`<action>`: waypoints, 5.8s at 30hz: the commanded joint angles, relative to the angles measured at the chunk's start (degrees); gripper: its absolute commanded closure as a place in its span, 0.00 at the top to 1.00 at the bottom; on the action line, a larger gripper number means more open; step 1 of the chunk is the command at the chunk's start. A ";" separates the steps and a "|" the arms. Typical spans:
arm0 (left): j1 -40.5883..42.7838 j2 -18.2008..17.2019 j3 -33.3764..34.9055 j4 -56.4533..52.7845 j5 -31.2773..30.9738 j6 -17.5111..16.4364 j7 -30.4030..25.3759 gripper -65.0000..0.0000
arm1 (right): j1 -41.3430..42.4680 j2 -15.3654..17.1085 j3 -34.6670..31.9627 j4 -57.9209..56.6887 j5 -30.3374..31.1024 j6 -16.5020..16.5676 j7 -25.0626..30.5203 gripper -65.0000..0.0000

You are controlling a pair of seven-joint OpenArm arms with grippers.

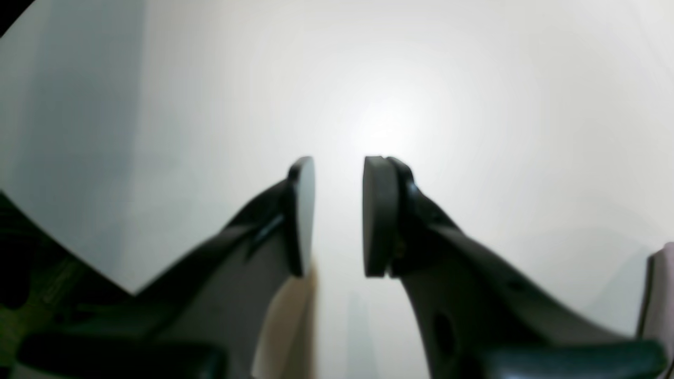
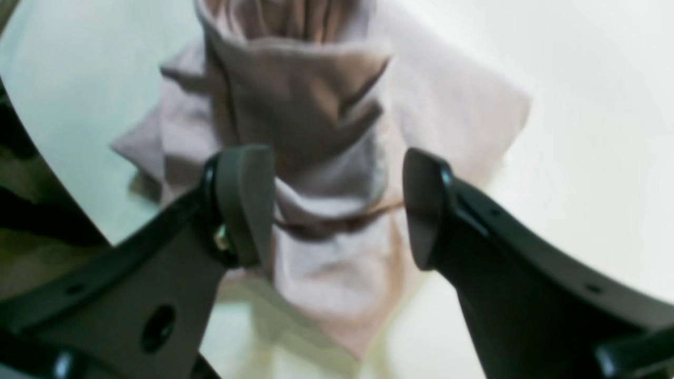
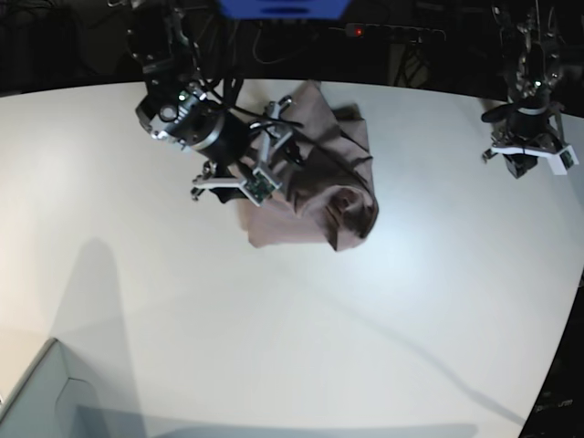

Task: Layout the t-shirt on the table in an organized manner, then fold the t-shirt properly
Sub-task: 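Pull the grasped edge across the bundle and release it, then grasp the shirt edge near the collar with the right gripper, then drag the grasped edge away from the bundle with the right gripper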

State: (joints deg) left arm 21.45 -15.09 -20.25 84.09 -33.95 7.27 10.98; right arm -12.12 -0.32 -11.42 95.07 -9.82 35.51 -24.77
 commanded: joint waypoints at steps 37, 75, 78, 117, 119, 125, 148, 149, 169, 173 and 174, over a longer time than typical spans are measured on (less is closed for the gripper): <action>0.92 0.54 -0.45 1.31 0.06 -0.28 -1.36 0.23 | -4.10 6.51 -21.85 0.27 0.99 0.05 1.43 0.00; 1.36 3.44 -7.49 6.50 -5.39 -7.66 3.48 0.51 | -12.45 -0.34 -4.80 5.55 0.99 -0.21 -4.54 0.48; 1.45 3.36 -8.54 6.32 -5.39 -7.66 3.48 0.51 | -11.75 -0.43 -4.89 5.55 1.08 -0.21 -4.63 0.49; 1.18 3.44 -9.33 6.24 -5.30 -7.40 3.48 0.51 | -0.67 -3.86 -7.88 -10.54 1.25 -0.12 -4.46 0.30; 1.18 3.44 -9.33 6.24 -5.30 -7.40 3.48 0.51 | -0.23 -5.18 -5.94 -10.54 1.25 -0.12 -4.46 0.30; 1.18 3.62 -9.33 6.24 -5.30 -7.40 3.48 0.51 | 0.74 -4.65 -3.48 -10.19 1.25 -0.12 -4.46 0.30; -1.10 3.97 -8.80 3.77 -5.74 -7.66 3.48 0.51 | -6.30 3.53 0.39 7.92 1.17 -0.03 -4.98 0.30; -0.84 4.06 -8.72 3.95 -5.83 -7.66 3.48 0.51 | -5.07 3.53 1.44 7.75 1.17 -0.03 -4.98 0.30; 2.06 11.18 9.13 16.96 -5.39 -7.31 15.96 0.51 | 7.68 3.35 4.26 -6.32 1.17 -0.03 -4.54 0.30; -1.19 13.29 9.48 11.07 -5.39 -7.31 19.13 0.56 | 6.71 3.61 4.26 -6.23 1.17 -0.03 -4.54 0.30; -1.89 13.64 9.57 10.02 -5.39 -7.31 19.39 0.57 | 6.54 3.61 4.26 -6.14 1.17 -0.03 -4.54 0.30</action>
State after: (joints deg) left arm 19.77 -1.50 -10.66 93.14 -38.89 0.34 30.96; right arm -6.04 3.36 -7.16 87.74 -9.21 35.55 -30.46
